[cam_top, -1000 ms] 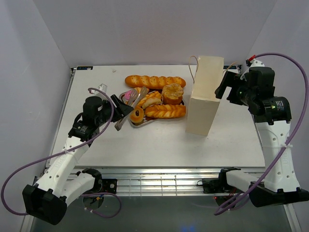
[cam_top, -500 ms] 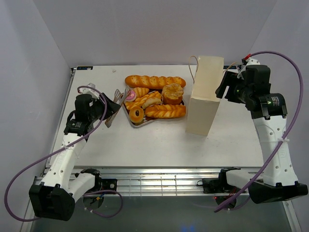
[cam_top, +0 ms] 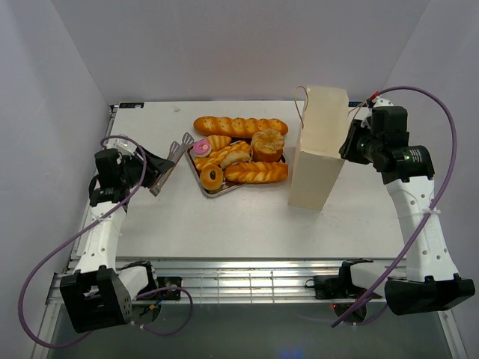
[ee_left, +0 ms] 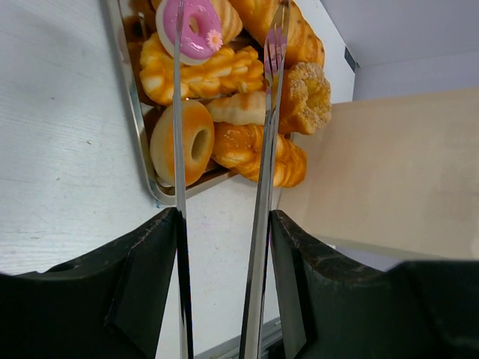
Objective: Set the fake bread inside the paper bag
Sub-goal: Pick up the fake bread from the plate.
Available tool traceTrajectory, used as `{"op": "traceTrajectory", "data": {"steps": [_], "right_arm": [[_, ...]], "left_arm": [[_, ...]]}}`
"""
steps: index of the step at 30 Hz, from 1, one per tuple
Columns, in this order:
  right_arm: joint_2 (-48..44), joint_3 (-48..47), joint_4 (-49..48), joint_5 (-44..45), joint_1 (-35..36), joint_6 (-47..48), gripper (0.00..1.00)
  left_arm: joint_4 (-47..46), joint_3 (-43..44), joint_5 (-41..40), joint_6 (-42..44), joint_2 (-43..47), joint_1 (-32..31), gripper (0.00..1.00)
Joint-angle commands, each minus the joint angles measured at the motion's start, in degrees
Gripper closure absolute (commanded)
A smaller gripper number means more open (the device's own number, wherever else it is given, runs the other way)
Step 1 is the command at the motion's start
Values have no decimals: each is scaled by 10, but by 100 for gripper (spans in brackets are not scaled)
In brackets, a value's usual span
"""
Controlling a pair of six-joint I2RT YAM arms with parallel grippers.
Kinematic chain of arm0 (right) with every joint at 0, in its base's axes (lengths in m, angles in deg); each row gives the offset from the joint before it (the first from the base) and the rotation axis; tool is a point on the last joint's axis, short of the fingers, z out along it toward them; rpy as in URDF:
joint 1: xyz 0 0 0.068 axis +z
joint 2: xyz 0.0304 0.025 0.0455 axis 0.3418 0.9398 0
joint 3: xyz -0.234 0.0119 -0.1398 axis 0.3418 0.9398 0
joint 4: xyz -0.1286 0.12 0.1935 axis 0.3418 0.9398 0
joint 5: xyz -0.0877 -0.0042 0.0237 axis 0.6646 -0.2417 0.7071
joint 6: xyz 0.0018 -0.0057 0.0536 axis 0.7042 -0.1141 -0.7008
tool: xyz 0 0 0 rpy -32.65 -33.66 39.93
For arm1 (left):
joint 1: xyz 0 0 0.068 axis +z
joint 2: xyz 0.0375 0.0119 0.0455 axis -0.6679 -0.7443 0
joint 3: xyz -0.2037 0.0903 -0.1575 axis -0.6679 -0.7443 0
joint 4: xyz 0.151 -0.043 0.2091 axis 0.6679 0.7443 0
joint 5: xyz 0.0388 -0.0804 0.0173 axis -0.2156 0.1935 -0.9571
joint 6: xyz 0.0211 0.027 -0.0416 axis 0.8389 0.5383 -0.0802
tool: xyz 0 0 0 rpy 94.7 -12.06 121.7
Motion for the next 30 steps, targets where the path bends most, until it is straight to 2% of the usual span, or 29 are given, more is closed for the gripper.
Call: {"op": "traceTrajectory", "data": {"steps": [1, 2, 6, 18, 25, 30], "right_arm": [[-16, 1, -30, 12, 0, 19, 71], [-16, 0, -30, 16, 0, 25, 77], [-18, 3, -29, 17, 0, 35, 92], [-20, -4, -30, -4, 0, 43, 92], [-27, 2, -34, -9, 0, 42, 92], [-32, 5, -35, -15, 0, 41, 92]], "left_arm": [[-46, -2, 68, -26, 0, 2, 38], [-50, -7, 73, -36, -3, 2, 38], [-87, -33, 101, -75, -22, 5, 38], [-129, -75, 132, -125, -31, 17, 38], [-245, -136, 191, -214, -59, 20, 38], [-288, -166, 206, -275, -70, 19, 39]]}}
